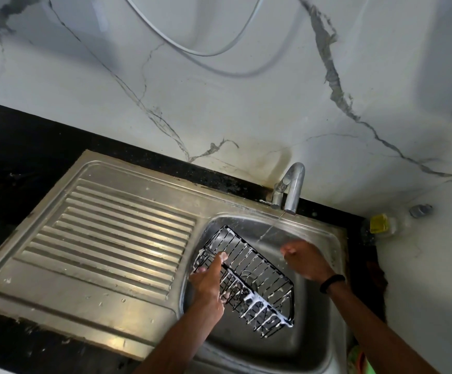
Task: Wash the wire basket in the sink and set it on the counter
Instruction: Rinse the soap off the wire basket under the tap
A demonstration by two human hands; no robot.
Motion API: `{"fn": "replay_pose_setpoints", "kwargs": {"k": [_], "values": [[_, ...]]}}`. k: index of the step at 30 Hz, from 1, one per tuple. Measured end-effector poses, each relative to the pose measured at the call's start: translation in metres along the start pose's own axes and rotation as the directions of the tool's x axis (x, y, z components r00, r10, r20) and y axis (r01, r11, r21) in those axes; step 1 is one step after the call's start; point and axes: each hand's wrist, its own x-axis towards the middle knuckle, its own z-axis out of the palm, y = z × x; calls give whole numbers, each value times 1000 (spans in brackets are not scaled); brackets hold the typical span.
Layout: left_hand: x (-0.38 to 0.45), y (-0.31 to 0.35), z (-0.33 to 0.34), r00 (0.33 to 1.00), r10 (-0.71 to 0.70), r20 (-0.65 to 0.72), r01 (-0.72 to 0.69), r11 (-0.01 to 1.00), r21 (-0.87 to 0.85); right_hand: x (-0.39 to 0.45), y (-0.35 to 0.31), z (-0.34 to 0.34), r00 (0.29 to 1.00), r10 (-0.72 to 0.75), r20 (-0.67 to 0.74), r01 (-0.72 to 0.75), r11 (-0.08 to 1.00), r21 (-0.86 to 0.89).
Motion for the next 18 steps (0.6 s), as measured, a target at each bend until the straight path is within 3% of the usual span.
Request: {"fn": "replay_pose_setpoints", "kwargs": {"k": [5, 9, 13, 18], "values": [[-4, 11, 17, 988, -110, 104, 118, 990, -73, -39, 12, 4, 989, -105, 105, 86, 982, 166], [-4, 20, 33, 979, -177, 103, 183, 982, -50, -70, -4, -4, 985, -170, 15, 158, 939, 305], [-11, 33, 44, 963, -217, 157, 227, 973, -49, -77, -7, -2, 954, -297, -33, 295, 917, 268], [-16, 41, 46, 949, -189, 254, 206, 977, -45, -63, 4, -2, 949, -288, -126, 312, 913, 264]]}}
